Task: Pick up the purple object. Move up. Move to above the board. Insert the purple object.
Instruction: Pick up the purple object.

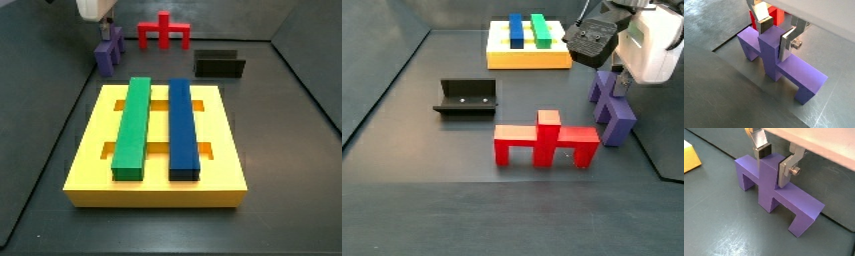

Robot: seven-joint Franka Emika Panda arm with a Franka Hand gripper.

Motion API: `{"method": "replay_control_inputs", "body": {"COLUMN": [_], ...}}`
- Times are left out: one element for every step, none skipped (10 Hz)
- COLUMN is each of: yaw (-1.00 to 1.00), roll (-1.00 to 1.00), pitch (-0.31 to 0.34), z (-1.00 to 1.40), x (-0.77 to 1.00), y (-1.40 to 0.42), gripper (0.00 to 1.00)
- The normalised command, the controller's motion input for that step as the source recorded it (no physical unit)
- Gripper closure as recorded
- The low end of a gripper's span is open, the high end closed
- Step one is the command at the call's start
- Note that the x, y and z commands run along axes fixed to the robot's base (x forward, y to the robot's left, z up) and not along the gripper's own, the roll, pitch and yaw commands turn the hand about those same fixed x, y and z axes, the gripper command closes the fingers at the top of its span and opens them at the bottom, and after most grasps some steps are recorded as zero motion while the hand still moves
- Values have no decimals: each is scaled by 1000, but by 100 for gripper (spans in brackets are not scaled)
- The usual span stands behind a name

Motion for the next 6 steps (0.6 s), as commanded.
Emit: {"method": "replay_control_inputs", "body": {"yaw": [0,0,0,0,0,0], "roll": [0,0,0,0,0,0], "pitch": [0,0,0,0,0,0], "z": [0,0,0,0,0,0], "x": [0,0,0,0,0,0], "y": [0,0,0,0,0,0], "gripper": [100,100,100,100,100,100]}}
